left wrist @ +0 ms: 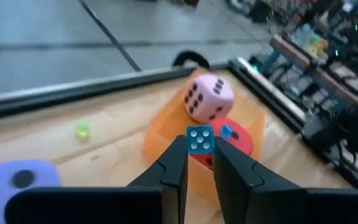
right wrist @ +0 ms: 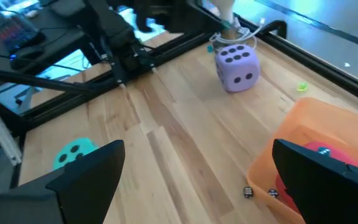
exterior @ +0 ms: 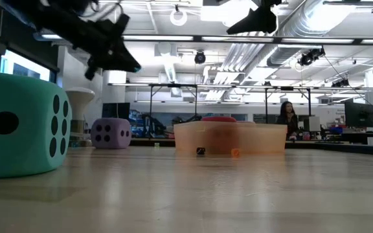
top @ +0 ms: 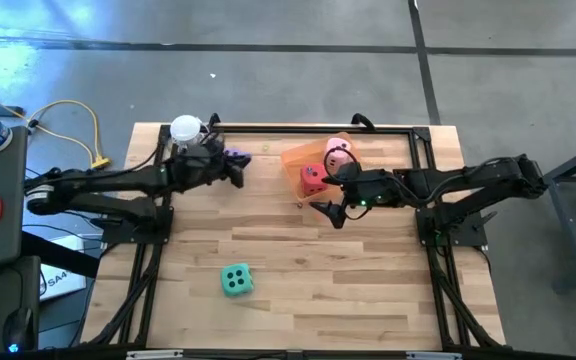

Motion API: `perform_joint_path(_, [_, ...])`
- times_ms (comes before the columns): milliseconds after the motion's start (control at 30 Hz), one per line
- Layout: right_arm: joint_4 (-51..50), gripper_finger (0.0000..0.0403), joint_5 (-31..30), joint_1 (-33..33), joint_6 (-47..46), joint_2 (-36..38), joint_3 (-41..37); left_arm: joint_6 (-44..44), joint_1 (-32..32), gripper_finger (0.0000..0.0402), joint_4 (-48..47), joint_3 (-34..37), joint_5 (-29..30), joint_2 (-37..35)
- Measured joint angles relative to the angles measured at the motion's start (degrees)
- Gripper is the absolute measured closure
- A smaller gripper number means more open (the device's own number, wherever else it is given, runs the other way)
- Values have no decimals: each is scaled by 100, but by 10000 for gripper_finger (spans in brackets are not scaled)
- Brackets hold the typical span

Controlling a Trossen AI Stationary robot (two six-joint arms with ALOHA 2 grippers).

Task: Pick & Place Dice
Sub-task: Put the small blue dice into the orange bin

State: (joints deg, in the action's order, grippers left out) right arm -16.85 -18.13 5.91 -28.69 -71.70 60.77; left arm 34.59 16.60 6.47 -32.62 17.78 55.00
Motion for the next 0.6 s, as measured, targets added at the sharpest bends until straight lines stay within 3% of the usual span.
perform_joint_path(233, [-3,3,-260,242,-37,0,0,-276,354,351,-109,-1293,-1363,1653])
perform_joint_path(433, [-133,3,-516,517,-186,0,0,-1009,414,351,-332,-2423,-1559,3101])
perform_joint_path(600, [-405,3,-911,760,-460,57,0,-806,618,345,-347,-2817,-1717,3936])
